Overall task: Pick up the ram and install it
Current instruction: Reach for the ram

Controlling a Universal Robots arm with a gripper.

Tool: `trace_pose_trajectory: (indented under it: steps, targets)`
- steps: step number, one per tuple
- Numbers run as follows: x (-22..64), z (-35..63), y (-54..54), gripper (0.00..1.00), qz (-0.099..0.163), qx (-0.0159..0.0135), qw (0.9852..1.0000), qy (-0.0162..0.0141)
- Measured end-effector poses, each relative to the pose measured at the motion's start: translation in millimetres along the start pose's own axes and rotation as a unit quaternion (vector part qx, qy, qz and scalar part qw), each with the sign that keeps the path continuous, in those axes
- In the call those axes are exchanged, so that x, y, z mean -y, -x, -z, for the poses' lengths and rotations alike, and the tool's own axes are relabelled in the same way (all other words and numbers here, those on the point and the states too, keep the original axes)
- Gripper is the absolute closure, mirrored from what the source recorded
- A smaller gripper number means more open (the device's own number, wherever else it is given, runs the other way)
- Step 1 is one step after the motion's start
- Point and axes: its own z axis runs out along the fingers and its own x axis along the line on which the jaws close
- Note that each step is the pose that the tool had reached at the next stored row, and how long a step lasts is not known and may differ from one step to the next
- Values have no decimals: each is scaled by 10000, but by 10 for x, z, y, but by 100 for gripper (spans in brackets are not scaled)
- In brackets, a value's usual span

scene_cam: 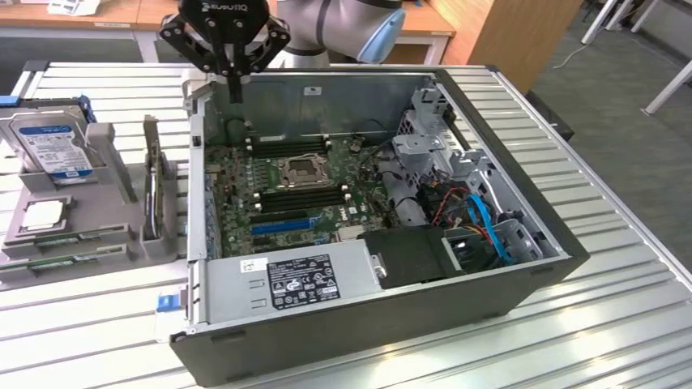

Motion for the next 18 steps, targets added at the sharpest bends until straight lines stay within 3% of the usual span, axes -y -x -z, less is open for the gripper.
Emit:
trace_pose_trajectory:
  steps: [18]
  targets:
    - [34, 10, -458, 90, 0, 0, 10000, 0]
